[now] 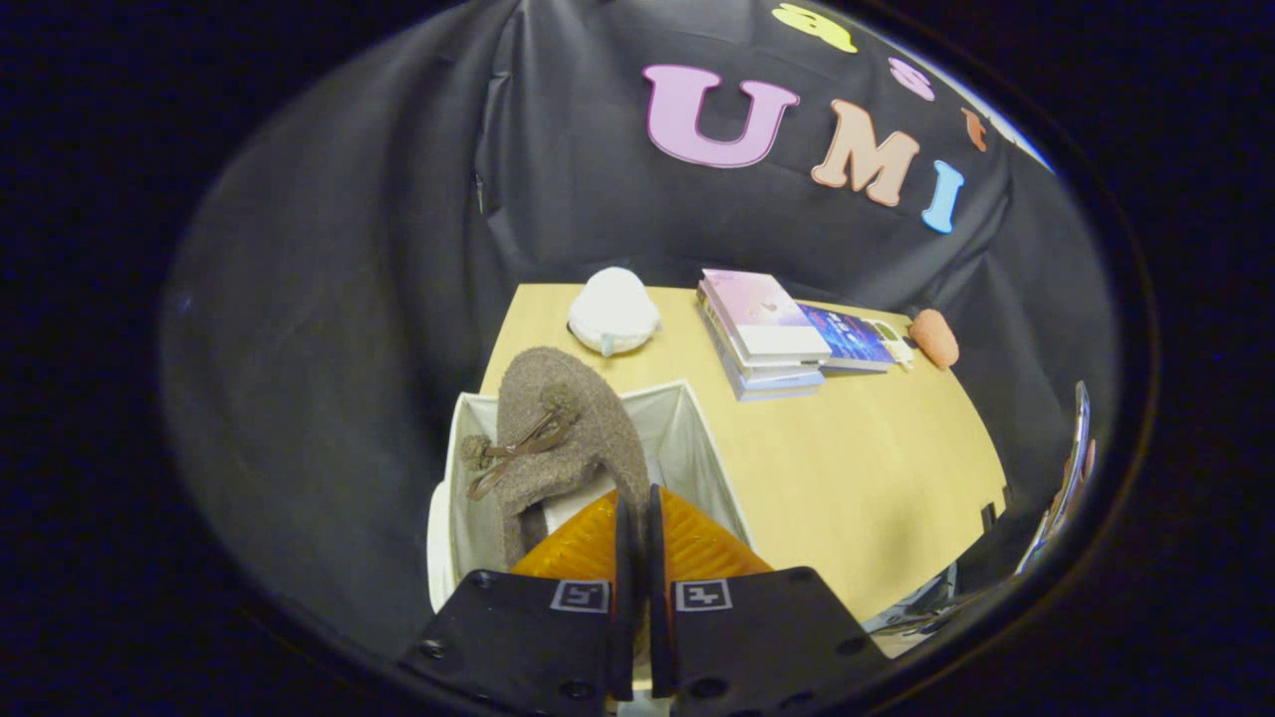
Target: Open the storage box then place both shoes into the box .Put the left shoe in first, then the right shoe, with the right side of both shoes facing outward in a uniform manner.
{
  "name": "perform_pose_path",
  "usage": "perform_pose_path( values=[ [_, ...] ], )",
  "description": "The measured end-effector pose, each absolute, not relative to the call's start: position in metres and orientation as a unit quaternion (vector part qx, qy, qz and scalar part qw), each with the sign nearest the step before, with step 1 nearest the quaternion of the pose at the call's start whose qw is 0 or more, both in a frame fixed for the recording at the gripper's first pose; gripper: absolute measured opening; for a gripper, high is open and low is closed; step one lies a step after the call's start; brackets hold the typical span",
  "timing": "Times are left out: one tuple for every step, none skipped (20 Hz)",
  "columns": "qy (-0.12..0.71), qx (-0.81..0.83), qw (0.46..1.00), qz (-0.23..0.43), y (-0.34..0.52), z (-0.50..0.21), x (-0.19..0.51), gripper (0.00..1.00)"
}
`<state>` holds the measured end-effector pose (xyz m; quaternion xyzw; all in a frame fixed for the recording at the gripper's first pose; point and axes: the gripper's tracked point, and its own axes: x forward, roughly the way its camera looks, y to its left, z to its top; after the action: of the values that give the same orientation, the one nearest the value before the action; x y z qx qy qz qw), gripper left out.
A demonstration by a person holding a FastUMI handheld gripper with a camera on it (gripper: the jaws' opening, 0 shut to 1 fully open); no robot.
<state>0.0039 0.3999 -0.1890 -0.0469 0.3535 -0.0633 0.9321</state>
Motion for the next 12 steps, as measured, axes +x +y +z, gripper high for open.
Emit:
perform_pose_path(
  values=[
    [0.359, -0.055, 0.929, -0.067, 0.396, -0.193, 0.003, 0.10],
    [0.363, -0.060, 0.927, -0.068, 0.394, -0.197, 0.004, 0.10],
    [0.366, -0.064, 0.926, -0.071, 0.392, -0.200, 0.005, 0.10],
    [0.370, -0.070, 0.923, -0.074, 0.388, -0.202, 0.005, 0.10],
    [0.376, -0.078, 0.920, -0.078, 0.383, -0.205, 0.004, 0.10],
    [0.382, -0.088, 0.916, -0.084, 0.375, -0.209, 0.003, 0.10],
    [0.388, -0.099, 0.912, -0.091, 0.368, -0.213, 0.001, 0.10],
    [0.394, -0.106, 0.908, -0.096, 0.362, -0.219, 0.001, 0.10],
    [0.400, -0.106, 0.906, -0.094, 0.359, -0.229, 0.004, 0.10],
    [0.409, -0.102, 0.902, -0.088, 0.360, -0.237, 0.004, 0.10],
    [0.417, -0.094, 0.900, -0.082, 0.360, -0.245, 0.003, 0.10],
    [0.423, -0.083, 0.899, -0.080, 0.358, -0.250, 0.001, 0.10]
  ],
)
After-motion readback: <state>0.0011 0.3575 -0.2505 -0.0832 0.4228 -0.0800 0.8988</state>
